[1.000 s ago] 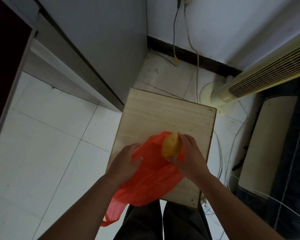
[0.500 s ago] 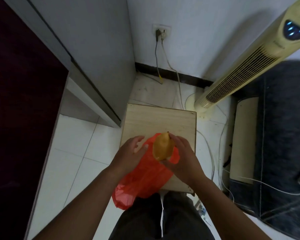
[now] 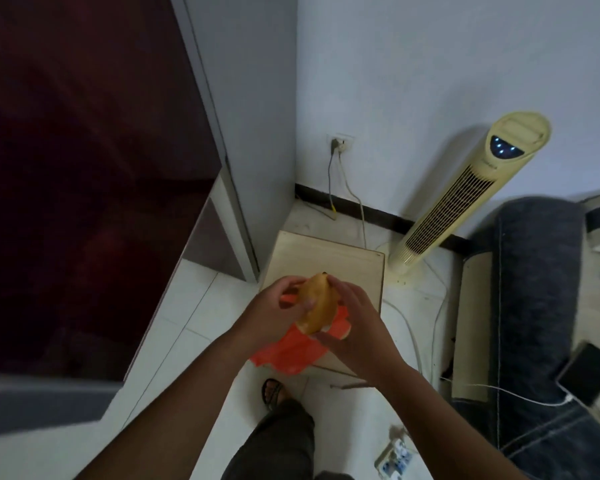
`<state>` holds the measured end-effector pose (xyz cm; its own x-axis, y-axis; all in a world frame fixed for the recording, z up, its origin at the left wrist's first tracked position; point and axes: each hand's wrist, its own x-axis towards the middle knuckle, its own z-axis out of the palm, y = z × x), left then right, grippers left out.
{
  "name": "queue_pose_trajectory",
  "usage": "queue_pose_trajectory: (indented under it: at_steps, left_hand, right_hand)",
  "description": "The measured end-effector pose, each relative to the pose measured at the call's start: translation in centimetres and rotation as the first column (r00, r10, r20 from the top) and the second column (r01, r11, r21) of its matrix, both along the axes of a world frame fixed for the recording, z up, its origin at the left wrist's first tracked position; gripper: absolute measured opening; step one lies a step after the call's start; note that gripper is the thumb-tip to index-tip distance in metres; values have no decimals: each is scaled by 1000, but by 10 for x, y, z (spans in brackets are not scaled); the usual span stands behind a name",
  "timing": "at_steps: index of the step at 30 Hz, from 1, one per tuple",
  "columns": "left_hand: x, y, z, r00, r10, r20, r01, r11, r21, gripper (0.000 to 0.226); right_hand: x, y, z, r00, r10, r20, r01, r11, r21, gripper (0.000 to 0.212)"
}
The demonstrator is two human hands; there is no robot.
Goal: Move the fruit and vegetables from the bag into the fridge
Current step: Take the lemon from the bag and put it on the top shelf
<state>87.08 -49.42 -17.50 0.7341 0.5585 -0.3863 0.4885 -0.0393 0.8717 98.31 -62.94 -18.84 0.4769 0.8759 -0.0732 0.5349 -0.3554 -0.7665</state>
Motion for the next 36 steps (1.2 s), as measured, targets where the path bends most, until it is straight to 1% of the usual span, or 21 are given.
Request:
queue_pose_trajectory:
  at_steps: [3, 5, 7, 9, 14, 16, 20, 25, 28, 31, 33, 36]
  left_hand:
    - [-43, -33, 14, 992, 113, 64, -110, 993, -43, 33]
    - [-74, -54, 18, 982, 161, 102, -155, 986, -63, 35]
    - [-103, -74, 19, 976, 191, 105, -184, 980, -73, 38]
    - [-130, -92, 20, 972, 219, 91, -212, 974, -76, 38]
    - [-190, -118, 36, 952, 291, 95, -290, 957, -22, 38]
    - [-216, -122, 44, 940, 329, 93, -331, 944, 8, 37]
    - [-284, -119, 56, 891, 440, 115, -445, 895, 27, 35]
    - [-395, -104, 61, 796, 593, 120, -602, 797, 52, 37]
    - [-475, -92, 65, 738, 666, 109, -674, 735, 68, 36]
    - [-551, -74, 70, 665, 739, 112, -747, 658, 94, 35]
    - [-592, -60, 74, 613, 781, 118, -790, 604, 100, 34]
    - [-639, -41, 83, 572, 811, 122, -819, 558, 132, 35]
  right_hand:
    - [-34, -24, 15, 998, 61, 24, -61, 998, 1, 89]
    - [-56, -43, 23, 996, 84, 35, -84, 996, 19, 91]
    - [-78, -61, 28, 994, 102, 45, -104, 993, 47, 91]
    - [-98, -77, 32, 992, 117, 41, -118, 992, 40, 91]
    - [-148, -88, 47, 977, 211, 21, -212, 974, 83, 86]
    - [-170, -84, 51, 969, 246, 37, -248, 967, 62, 85]
    - [-225, -61, 58, 935, 355, 19, -355, 934, 34, 88]
    - [-319, -17, 57, 874, 486, 7, -486, 873, 37, 87]
    - [-387, 12, 55, 834, 550, -38, -549, 835, 29, 84]
    - [-456, 51, 57, 788, 614, -47, -613, 789, 41, 82]
    - [-497, 80, 61, 755, 654, -48, -653, 756, 44, 80]
    - [-540, 114, 70, 727, 684, -52, -684, 729, 33, 73]
